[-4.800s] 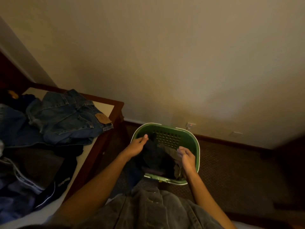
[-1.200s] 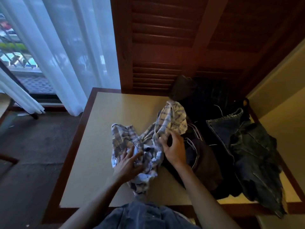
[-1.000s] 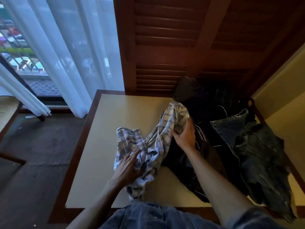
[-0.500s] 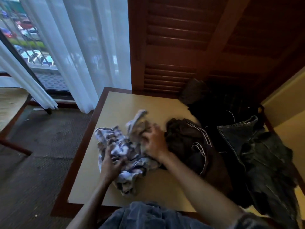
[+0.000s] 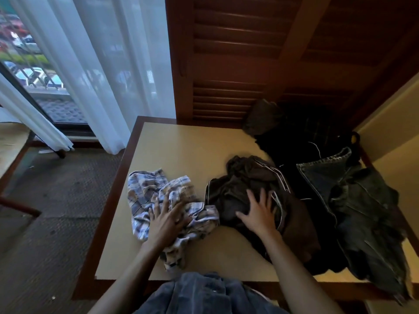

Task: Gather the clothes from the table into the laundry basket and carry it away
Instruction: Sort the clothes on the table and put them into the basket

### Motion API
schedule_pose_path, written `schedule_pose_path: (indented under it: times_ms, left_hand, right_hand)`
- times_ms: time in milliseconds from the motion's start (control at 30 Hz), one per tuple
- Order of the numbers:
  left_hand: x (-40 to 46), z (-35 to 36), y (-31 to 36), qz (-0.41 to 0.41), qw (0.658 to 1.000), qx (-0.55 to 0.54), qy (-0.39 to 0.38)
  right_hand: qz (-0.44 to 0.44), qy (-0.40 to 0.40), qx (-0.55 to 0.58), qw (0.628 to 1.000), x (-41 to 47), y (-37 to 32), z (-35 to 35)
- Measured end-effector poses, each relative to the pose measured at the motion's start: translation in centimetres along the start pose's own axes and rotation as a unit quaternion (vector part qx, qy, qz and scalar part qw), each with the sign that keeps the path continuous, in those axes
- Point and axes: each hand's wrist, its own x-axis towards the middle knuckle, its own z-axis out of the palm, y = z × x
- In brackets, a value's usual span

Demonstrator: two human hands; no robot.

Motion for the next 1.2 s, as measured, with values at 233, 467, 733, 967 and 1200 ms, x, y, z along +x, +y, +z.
schedule_pose_path:
  times_ms: [233,467,733,967,1200]
  left_hand:
    - [2.3,-2.1,0.6,-0.013,1.0,0.017,0.002]
    - [3.5,-5.2,9.6,0.135,0.99,0.02,0.042]
    - [1.8,-0.3,11.4,0.163,0.981,0.034,-0.097]
    - [2.0,0.1,9.4,0.086,0.991,0.047,-0.086]
    - [1.1,0.1,11.1,0.114,0.986,-0.068,-0.103]
  right_hand:
    - [-0.031,0.01,0.043,0.999,-2.4,2.2,1.6]
    - [-0.107,-0.182,0.214,0.954,-6.5,-1.0,0.7]
    - [-0.077,0.041,0.323,0.942,-8.8,2.1,-1.2]
    - [0.118,-0.044,0.124,0.984,-9.3,4.9,0.3]
    - [0.101,-0.002,0.089,0.991,-9.8,2.2,2.9]
